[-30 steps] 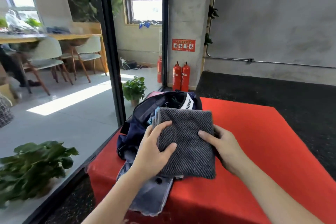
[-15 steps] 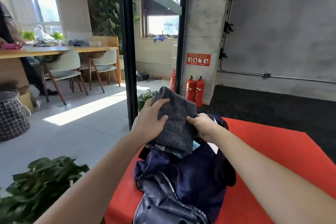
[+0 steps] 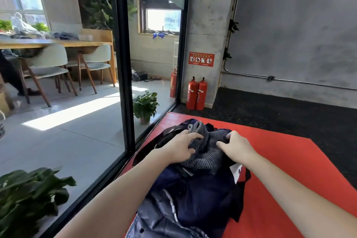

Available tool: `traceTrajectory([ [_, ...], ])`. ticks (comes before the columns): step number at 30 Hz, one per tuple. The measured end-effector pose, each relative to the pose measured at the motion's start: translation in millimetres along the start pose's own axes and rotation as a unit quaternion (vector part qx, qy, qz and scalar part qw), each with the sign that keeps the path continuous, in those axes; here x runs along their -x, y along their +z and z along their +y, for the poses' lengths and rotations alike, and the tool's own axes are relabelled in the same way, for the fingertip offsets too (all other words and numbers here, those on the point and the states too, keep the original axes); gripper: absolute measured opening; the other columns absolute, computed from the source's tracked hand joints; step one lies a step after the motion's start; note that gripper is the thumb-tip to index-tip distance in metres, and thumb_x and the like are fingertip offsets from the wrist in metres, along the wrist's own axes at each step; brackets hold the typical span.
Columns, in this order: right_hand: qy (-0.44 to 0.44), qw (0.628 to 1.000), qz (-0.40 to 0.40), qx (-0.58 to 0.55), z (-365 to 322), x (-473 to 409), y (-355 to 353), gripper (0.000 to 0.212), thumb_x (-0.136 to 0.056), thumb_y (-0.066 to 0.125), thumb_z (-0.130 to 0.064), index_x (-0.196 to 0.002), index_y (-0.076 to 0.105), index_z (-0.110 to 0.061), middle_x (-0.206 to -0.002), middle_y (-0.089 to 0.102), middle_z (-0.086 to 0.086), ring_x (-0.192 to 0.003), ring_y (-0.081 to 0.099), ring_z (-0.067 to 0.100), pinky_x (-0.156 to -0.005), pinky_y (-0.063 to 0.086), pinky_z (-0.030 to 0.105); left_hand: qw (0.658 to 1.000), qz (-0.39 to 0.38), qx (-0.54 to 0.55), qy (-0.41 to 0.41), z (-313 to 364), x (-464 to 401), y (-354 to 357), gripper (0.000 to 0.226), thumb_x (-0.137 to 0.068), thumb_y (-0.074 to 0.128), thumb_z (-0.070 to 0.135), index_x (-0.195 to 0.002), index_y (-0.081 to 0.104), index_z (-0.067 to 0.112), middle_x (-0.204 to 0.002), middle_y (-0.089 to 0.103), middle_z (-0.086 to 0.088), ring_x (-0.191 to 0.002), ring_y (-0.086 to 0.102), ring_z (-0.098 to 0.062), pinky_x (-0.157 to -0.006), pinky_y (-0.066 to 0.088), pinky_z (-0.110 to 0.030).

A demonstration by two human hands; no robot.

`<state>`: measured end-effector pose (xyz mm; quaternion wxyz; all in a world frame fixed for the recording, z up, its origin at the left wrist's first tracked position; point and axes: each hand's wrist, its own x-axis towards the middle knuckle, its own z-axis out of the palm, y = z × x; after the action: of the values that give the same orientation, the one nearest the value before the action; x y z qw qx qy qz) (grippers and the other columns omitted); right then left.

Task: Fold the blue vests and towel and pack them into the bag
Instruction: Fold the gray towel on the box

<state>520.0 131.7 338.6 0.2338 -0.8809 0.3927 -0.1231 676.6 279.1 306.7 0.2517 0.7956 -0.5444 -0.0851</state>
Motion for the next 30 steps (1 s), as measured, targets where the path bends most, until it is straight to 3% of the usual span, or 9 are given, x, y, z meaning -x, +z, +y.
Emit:
traceTrajectory([
  [3,-0.081,0.991,0.086,0.055,7,10,5,0.024,-0.095,0.062,-0.03,-0.097,0.068,-0.007,-0.124,0.056,0.008,-0.123,0.05,0.028,-0.094,0.04,0.034,0.997,-0.045,-0.04,-0.041,-10,-2,5,0.052,-0.097,0.053,0.033,-0.145,0.036,0.044,-0.128,0.041,-0.005,-0.133,0.035,-0.037,-0.112,0.032,-0.052],
  [6,-0.056,0.983,0.087,0.154,12,15,8,0.027,-0.096,0.054,-0.049,-0.095,0.071,-0.029,-0.142,0.045,-0.001,-0.131,0.037,0.028,-0.107,0.032,0.041,0.987,-0.1,-0.075,-0.097,-15,-4,-1,0.053,-0.098,0.048,0.051,-0.147,0.028,0.052,-0.151,0.03,-0.016,-0.143,0.022,-0.045,-0.117,0.024,-0.058],
  [9,-0.02,0.994,0.008,0.111,20,13,6,0.045,-0.098,0.044,-0.056,-0.084,0.068,-0.021,-0.114,0.06,0.006,-0.108,0.056,0.03,-0.093,0.048,0.04,0.978,-0.117,-0.142,-0.103,-10,-3,-10,0.059,-0.098,0.04,0.064,-0.151,0.017,0.055,-0.159,0.021,-0.016,-0.145,0.026,-0.043,-0.115,0.031,-0.055],
  [11,-0.037,0.996,-0.004,0.084,26,11,5,0.05,-0.099,0.043,-0.057,-0.074,0.06,-0.018,-0.096,0.061,0.005,-0.092,0.06,0.028,-0.081,0.052,0.039,0.983,-0.034,-0.165,-0.07,-4,0,-19,0.06,-0.1,0.037,0.063,-0.154,0.017,0.049,-0.154,0.032,-0.013,-0.131,0.046,-0.03,-0.097,0.043,-0.039],
  [14,-0.053,0.997,0.017,0.059,33,10,5,0.049,-0.099,0.045,-0.057,-0.093,0.066,-0.014,-0.102,0.062,0.006,-0.099,0.062,0.028,-0.078,0.048,0.037,0.973,0.18,-0.14,-0.033,-12,5,-35,0.036,-0.103,0.049,0.043,-0.136,0.055,0.032,-0.131,0.05,-0.002,-0.115,0.053,-0.021,-0.084,0.045,-0.033],
  [17,-0.057,0.997,0.033,0.041,32,13,8,0.051,-0.1,0.047,-0.054,-0.114,0.067,-0.009,-0.116,0.061,0.009,-0.111,0.06,0.028,-0.087,0.047,0.037,0.98,0.121,-0.124,-0.102,-42,5,-42,0.018,-0.095,0.06,0.03,-0.107,0.072,0.033,-0.13,0.05,-0.002,-0.121,0.049,-0.026,-0.106,0.042,-0.043],
  [20,-0.061,0.997,0.05,0.023,28,17,10,0.05,-0.101,0.048,-0.05,-0.123,0.063,-0.008,-0.127,0.058,0.009,-0.118,0.056,0.027,-0.097,0.045,0.039,0.981,0.033,-0.12,-0.149,-53,6,-36,0.028,-0.096,0.057,0.021,-0.12,0.072,0.021,-0.125,0.067,-0.008,-0.11,0.061,-0.025,-0.101,0.046,-0.032],
  [23,-0.092,0.992,0.085,-0.006,21,17,6,0.046,-0.1,0.051,-0.044,-0.127,0.06,-0.008,-0.132,0.055,0.007,-0.124,0.053,0.025,-0.103,0.043,0.038,0.978,0.099,-0.065,-0.171,-49,1,-39,0.026,-0.098,0.057,0.015,-0.117,0.074,0.014,-0.116,0.072,-0.01,-0.093,0.066,-0.022,-0.09,0.048,-0.026],
  [30,-0.125,0.978,0.145,-0.083,-4,7,-54,0.036,-0.094,0.062,-0.04,-0.11,0.063,-0.007,-0.112,0.055,0.007,-0.11,0.054,0.024,-0.086,0.036,0.029,0.946,0.3,-0.026,-0.122,23,-13,-118,0.027,-0.095,0.055,0.003,-0.112,0.076,0.009,-0.114,0.073,-0.01,-0.107,0.066,-0.024,-0.09,0.042,-0.019],
])
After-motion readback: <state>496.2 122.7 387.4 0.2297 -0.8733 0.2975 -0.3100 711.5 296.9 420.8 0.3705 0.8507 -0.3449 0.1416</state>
